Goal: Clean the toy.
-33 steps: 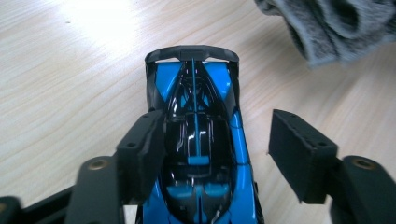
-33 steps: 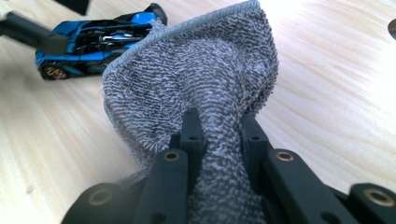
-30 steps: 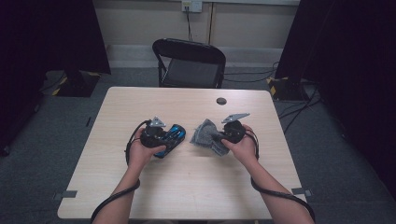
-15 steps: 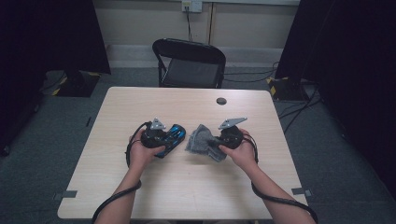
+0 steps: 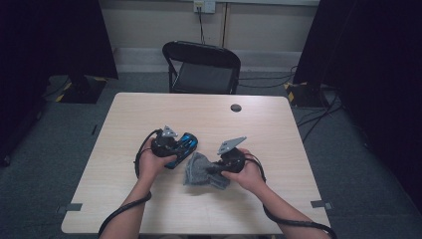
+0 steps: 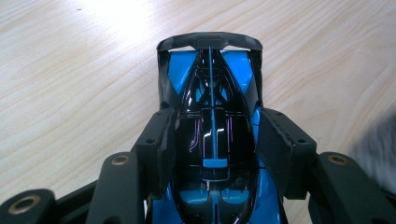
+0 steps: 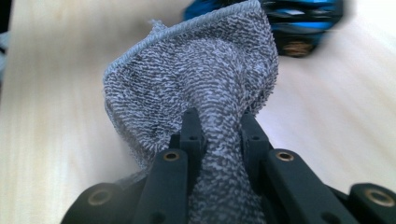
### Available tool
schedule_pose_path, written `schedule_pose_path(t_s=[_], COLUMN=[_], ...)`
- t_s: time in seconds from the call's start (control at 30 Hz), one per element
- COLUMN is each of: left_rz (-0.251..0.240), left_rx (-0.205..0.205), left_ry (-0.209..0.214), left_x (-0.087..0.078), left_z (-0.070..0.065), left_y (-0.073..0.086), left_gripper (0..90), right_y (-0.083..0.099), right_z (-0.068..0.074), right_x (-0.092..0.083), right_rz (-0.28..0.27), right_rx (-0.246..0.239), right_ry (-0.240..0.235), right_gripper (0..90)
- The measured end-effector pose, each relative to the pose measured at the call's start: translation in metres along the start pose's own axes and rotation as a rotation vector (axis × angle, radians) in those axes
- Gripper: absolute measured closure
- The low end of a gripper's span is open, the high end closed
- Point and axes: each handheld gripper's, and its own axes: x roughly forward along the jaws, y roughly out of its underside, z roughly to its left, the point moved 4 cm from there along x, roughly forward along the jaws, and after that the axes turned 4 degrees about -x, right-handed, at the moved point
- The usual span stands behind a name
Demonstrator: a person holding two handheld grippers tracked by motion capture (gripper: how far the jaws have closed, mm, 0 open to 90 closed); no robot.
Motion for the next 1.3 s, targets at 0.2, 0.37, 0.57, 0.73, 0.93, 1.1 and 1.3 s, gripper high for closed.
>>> schedule_pose_path(t_s=[0.2,0.37,0.57,0.73,0.93,1.1,1.3], left_rz=[0.005,-0.007,-0.013,-0.018,-0.027,-0.030,-0.032], left_rx=[-0.014,-0.027,-0.023,-0.024,-0.010,-0.012,-0.016], left_ry=[0.019,0.018,0.023,0.019,0.014,0.015,0.022], left_x=[-0.001,-0.001,-0.001,-0.002,-0.003,-0.005,-0.005], left_z=[0.000,-0.001,0.000,0.000,0.001,0.001,0.000], left_y=[0.001,0.001,0.002,0.003,0.006,0.007,0.008], left_gripper=[47.6,47.7,47.7,47.8,47.8,47.8,47.8], right_y=[-0.013,-0.019,-0.030,-0.036,-0.036,-0.035,-0.035], right_z=[0.025,0.034,0.039,0.028,0.013,0.006,0.001], right_x=[0.029,0.047,0.072,0.086,0.089,0.088,0.086], right_rz=[0.003,0.019,0.046,0.085,0.086,0.085,0.097], right_rx=[-0.062,-0.100,-0.147,-0.136,-0.082,-0.060,-0.052], right_ry=[-0.093,-0.148,-0.214,-0.214,-0.182,-0.168,-0.142], right_gripper=[76.2,76.1,75.5,74.9,73.8,74.0,74.2])
